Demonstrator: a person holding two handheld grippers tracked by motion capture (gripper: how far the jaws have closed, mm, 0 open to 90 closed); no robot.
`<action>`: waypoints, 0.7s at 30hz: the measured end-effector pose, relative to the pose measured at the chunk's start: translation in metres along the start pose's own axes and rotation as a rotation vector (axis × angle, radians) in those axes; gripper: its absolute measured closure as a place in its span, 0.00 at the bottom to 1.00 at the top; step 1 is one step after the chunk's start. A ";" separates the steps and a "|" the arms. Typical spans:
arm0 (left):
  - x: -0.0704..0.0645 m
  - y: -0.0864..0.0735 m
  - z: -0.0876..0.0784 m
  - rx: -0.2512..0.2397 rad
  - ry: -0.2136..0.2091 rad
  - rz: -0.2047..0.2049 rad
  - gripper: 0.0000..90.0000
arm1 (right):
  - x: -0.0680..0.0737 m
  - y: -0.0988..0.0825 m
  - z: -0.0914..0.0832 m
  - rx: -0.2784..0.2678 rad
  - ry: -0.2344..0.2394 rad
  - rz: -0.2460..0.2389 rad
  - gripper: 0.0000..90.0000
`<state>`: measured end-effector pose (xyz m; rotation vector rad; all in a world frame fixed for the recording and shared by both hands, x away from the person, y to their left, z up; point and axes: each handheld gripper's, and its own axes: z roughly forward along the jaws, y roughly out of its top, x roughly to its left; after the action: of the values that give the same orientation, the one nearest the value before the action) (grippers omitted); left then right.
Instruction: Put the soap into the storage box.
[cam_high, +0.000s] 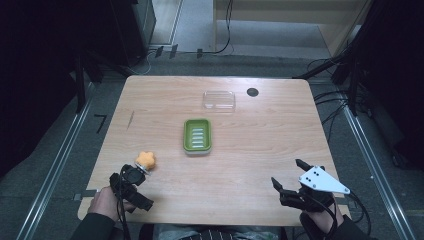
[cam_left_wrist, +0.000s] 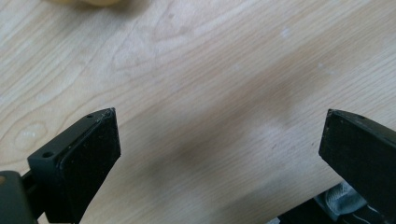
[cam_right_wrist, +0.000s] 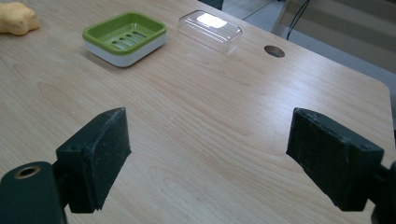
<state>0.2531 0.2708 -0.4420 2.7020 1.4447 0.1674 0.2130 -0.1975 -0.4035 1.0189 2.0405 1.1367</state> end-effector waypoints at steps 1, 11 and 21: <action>0.001 0.001 0.000 -0.012 0.002 0.001 0.00 | 0.000 0.000 0.000 0.000 0.000 0.000 0.15; 0.010 0.007 0.000 -0.050 -0.004 -0.026 0.00 | 0.001 0.001 0.000 0.001 0.000 0.000 0.15; 0.026 0.019 0.003 -0.079 0.008 -0.067 0.00 | 0.002 0.001 0.001 0.005 0.002 -0.007 0.15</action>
<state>0.2837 0.2812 -0.4416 2.5896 1.4956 0.2264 0.2136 -0.1951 -0.4033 1.0134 2.0477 1.1297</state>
